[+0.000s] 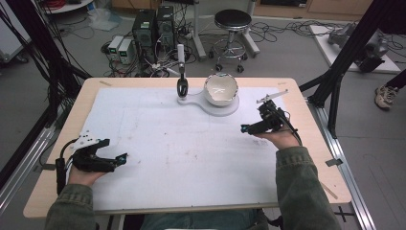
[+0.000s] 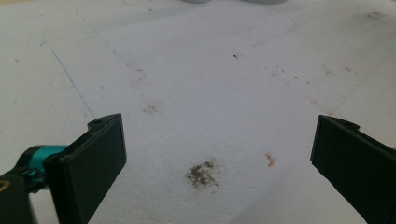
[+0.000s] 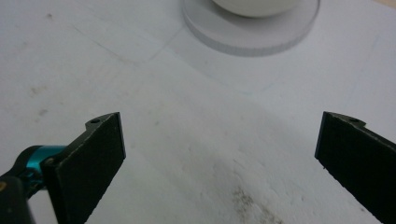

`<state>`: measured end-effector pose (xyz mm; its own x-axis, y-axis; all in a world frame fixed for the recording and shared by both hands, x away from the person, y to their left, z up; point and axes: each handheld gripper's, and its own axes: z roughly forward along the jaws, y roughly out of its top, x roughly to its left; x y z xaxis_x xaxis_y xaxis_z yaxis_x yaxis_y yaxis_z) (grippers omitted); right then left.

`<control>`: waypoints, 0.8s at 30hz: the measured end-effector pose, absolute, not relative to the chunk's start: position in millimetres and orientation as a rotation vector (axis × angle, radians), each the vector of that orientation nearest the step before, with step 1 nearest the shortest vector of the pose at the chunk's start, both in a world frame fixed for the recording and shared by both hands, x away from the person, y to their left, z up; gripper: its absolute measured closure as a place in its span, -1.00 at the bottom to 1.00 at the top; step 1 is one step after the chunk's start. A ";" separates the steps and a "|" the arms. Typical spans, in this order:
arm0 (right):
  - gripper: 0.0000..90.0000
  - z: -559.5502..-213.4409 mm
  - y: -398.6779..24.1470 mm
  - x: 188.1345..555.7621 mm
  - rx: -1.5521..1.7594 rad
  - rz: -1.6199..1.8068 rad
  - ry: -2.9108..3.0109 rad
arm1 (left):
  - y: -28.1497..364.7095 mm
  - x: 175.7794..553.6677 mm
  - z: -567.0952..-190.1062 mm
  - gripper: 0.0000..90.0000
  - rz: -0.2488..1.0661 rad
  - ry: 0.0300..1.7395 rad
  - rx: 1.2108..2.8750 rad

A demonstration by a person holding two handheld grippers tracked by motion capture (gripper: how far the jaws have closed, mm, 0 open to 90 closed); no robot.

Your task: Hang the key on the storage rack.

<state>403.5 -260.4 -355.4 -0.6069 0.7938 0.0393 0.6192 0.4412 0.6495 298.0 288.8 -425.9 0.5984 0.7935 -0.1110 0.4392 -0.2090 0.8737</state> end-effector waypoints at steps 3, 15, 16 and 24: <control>-0.99 -366.1 -270.8 395.8 1.230 0.926 2.403 | 289.1 298.3 -426.1 -0.91 0.454 0.998 1.838; -0.99 -387.1 -296.1 364.0 1.203 1.039 2.294 | 290.7 298.1 -425.5 -0.91 0.467 1.002 1.824; -0.99 -388.7 -297.4 361.6 1.194 1.055 2.280 | 290.8 298.2 -425.7 -0.91 0.468 1.005 1.823; -0.99 -405.1 -300.7 346.2 1.150 1.090 2.272 | 290.8 299.2 -427.2 -0.91 0.466 1.010 1.836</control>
<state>346.2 -300.7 -405.1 -0.5985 0.8009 0.0178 0.5151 0.3678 0.7742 299.2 290.8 -427.2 0.5854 0.8035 -0.1078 0.4396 -0.2029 0.8750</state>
